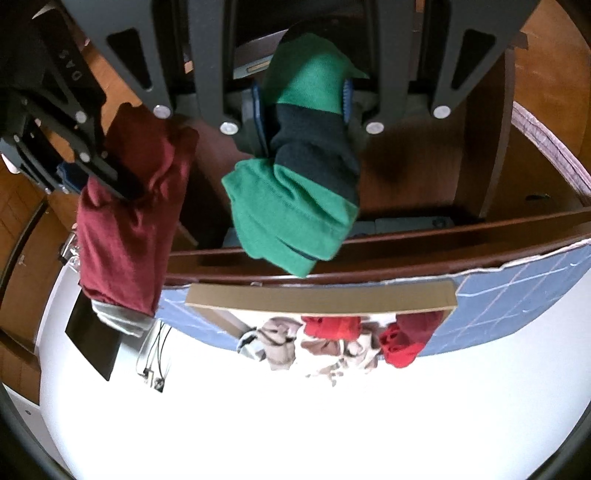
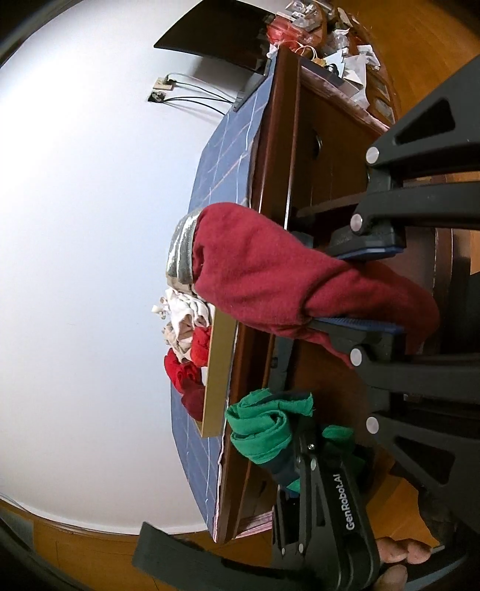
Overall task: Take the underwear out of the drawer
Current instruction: 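Carry both garments up over the cardboard tray on the desk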
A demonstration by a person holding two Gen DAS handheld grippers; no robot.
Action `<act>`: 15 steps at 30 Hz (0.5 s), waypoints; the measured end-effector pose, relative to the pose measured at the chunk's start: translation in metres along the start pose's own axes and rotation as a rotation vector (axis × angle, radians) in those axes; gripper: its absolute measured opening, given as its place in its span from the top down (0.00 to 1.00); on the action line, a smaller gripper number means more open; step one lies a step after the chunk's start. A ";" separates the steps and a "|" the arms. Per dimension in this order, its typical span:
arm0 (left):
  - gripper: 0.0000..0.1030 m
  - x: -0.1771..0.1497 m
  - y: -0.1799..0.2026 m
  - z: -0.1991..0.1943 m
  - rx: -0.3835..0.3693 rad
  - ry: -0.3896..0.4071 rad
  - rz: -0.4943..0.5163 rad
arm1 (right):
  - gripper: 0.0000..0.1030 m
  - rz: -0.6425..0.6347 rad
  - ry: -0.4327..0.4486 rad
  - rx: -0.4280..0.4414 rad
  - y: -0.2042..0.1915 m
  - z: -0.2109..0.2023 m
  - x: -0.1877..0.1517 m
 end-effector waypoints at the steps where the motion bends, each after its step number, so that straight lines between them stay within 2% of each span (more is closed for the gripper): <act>1: 0.72 0.001 0.001 -0.002 -0.001 0.005 0.003 | 0.73 0.000 0.002 -0.001 0.001 -0.001 0.000; 15: 0.72 0.014 0.008 -0.015 0.008 0.057 0.025 | 0.73 -0.004 0.051 -0.024 0.008 -0.014 0.013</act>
Point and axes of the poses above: each gripper's, at about its wrist camera, not at the fingertips, and z roughly the way its jaws point, y to its right, x to its top, the point moved 3 cm from there along z, roughly the way its jaws point, and after that the axes turned 10 degrees about -z, right-handed, at the moved point
